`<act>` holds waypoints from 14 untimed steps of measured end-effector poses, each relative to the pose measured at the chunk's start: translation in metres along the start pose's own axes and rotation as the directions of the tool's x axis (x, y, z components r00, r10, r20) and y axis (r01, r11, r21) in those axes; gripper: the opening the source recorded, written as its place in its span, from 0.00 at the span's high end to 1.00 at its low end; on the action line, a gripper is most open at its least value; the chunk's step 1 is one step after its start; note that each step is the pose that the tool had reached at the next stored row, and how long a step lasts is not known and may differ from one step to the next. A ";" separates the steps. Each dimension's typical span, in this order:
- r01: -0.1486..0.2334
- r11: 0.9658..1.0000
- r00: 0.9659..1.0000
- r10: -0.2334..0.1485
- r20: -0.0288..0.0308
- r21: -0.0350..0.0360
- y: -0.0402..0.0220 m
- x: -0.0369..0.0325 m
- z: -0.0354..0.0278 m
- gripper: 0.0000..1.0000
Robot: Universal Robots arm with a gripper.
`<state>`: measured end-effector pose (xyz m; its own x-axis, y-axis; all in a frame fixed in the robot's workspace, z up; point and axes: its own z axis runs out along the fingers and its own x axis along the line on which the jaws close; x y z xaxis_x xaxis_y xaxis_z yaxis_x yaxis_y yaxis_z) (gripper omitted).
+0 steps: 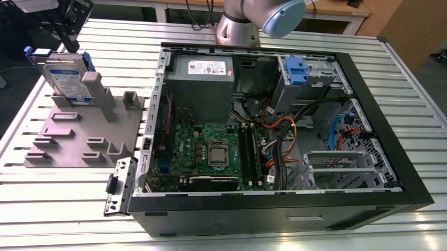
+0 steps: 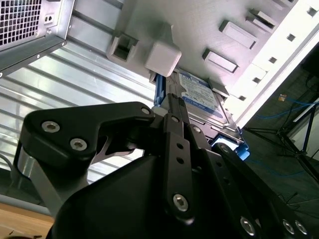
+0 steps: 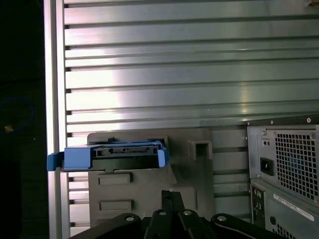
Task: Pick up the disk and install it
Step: 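Reach for the disk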
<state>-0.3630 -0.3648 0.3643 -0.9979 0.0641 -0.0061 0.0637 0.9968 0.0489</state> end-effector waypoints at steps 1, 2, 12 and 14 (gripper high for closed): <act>0.000 1.000 1.000 0.000 0.000 0.000 0.0000 0.0003 0.0000 0.89; 0.000 1.000 1.000 0.000 0.000 0.000 -0.0001 0.0010 0.0000 0.89; 0.000 1.000 1.000 0.000 0.000 0.000 -0.0010 0.0160 -0.0001 0.89; 0.000 1.000 1.000 0.000 0.000 0.000 -0.0013 0.0198 -0.0002 0.89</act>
<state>-0.3829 -0.3649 0.3643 -0.9979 0.0641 -0.0060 0.0637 0.9968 0.0489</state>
